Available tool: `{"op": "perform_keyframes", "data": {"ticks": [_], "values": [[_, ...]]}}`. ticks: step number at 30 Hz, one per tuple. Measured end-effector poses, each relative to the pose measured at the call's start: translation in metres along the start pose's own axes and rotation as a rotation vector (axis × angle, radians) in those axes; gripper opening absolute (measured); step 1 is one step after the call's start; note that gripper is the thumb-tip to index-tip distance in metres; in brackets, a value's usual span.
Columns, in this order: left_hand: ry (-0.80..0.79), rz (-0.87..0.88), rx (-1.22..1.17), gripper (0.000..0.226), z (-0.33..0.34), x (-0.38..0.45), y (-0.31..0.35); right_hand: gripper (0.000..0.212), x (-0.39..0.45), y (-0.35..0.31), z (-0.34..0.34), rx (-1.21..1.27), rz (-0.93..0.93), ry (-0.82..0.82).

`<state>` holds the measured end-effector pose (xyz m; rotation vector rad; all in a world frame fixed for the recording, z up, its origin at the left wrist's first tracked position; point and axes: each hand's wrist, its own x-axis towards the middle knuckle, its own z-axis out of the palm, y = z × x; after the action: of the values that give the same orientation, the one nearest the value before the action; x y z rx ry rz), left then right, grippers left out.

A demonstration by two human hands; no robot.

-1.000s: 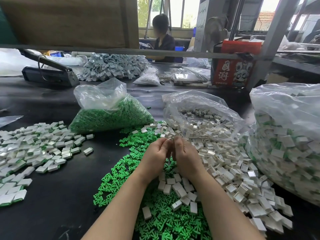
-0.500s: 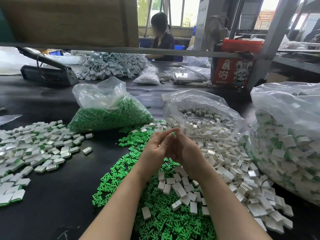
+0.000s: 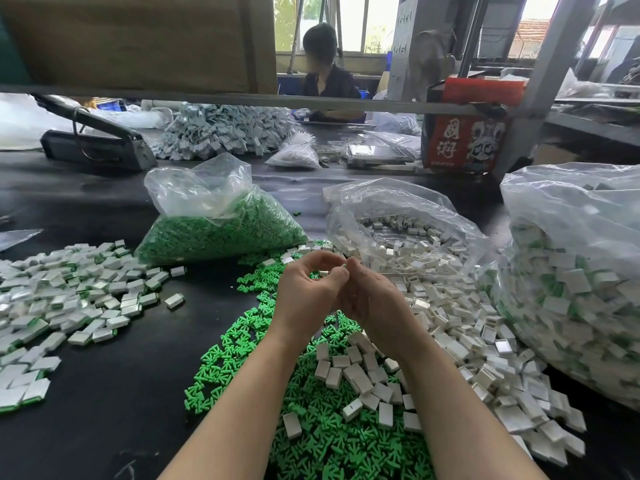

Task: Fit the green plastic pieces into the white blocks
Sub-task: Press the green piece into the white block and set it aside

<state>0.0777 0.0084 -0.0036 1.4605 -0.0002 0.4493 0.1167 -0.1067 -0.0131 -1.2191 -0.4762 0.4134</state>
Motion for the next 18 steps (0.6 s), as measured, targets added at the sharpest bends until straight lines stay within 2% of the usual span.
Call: {"op": "perform_keyframes", "data": {"ticks": [2,8,14,18], "values": [[0.021,-0.019,-0.029,0.029,0.001,0.0,0.0,0.058,0.001,0.002,-0.002,-0.002,-0.005,-0.01],[0.055,-0.053,-0.067,0.027,0.006,0.001,0.0,0.044,0.002,0.004,-0.005,-0.057,-0.038,-0.047],[0.066,-0.075,-0.121,0.011,0.01,-0.001,-0.004,0.033,0.001,0.005,-0.006,-0.151,-0.056,0.013],[0.064,-0.086,-0.141,0.011,0.011,-0.001,-0.006,0.032,0.0,0.006,-0.005,-0.163,-0.059,0.046]]}}
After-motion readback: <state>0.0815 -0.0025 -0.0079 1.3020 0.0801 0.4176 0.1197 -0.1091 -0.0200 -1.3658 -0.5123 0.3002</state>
